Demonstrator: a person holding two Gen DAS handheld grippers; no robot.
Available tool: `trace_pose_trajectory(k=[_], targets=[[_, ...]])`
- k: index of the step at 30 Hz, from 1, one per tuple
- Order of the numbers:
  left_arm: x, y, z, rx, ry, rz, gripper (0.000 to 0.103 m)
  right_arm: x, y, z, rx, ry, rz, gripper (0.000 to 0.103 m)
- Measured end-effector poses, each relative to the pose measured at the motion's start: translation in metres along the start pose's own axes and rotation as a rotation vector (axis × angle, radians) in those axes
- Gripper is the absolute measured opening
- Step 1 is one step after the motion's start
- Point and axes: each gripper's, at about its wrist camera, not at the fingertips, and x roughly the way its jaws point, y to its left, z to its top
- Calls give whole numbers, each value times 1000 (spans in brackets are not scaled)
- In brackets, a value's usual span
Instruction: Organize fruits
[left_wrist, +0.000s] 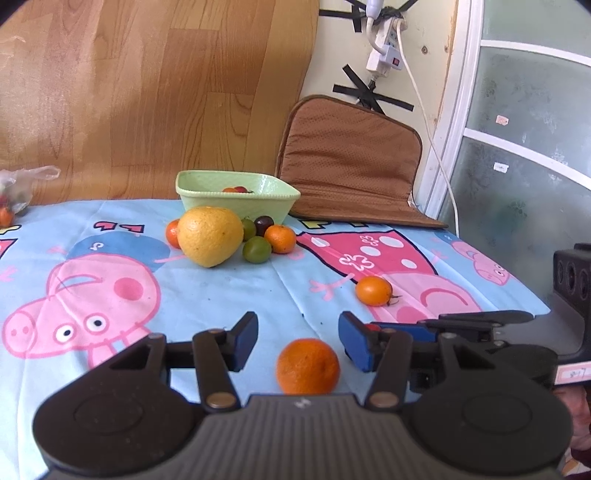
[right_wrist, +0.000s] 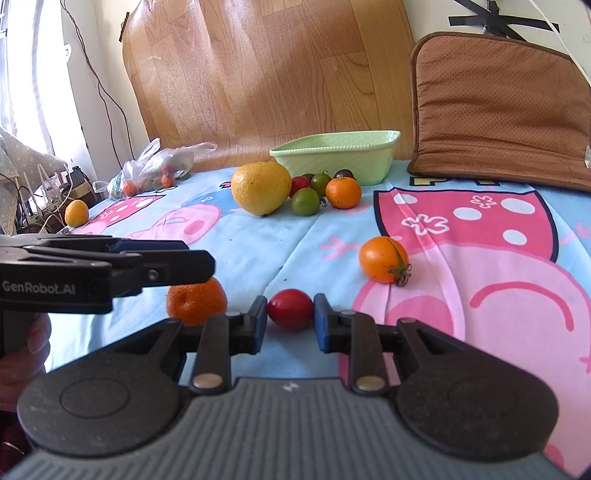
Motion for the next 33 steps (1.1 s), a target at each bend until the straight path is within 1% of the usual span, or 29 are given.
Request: trace_pose_trajectory(k=[3,6,8,9,10,12,13,17,19,21,23,24,26,27,28,29,30,31,33], targets=[[-8,1,-4,-10,-10,18,51,-1,-1,0,7,-2,4,30],[-14,0,-10,5,4,29,55,-1,-2,0,9,-2,5,30],[-16,1,-12,8,16,31,56,-1,-3,1,16,-3,8,30],[-15,2,-12,3,20,25,56,-2,-5,0,25,-5,16,33],[-14,2,-12,-3,24,17,56,-3,-6,0,31,-8,24,42],[-11,1,-10,-6,31,1,56,-6,-4,-2,28,-17,12,52],[-9,0,-10,1,35,-8,56,-8,-1,-4,15,-22,3,55],[0,-9,-13,44,59,-17,56,-11,8,-8,-49,-34,-3,57],[4,-9,-15,40,71,-13,56,-8,7,-6,-34,-21,-27,56],[6,-6,-16,32,78,-1,56,-7,5,-6,-25,-18,-25,57],[7,-3,-17,29,83,10,56,-7,8,-7,-54,-12,-35,57],[9,-1,-16,26,84,4,56,-8,10,-8,-75,-9,-41,57],[12,-2,-15,35,87,-6,54,-8,13,-10,-108,-5,-55,56],[14,-3,-15,47,90,-12,51,-8,13,-10,-119,-1,-59,54],[17,-4,-15,59,93,-36,38,-8,14,-10,-144,2,-66,44],[19,-6,-15,66,94,-53,38,-8,17,-11,-180,6,-66,32],[20,-8,-14,84,92,-48,38,-8,18,-11,-204,7,-74,27],[22,-9,-12,101,91,-46,38,-7,19,-10,-207,10,-74,27],[25,-7,-3,101,87,-55,38,-4,16,-3,-198,14,-62,27]])
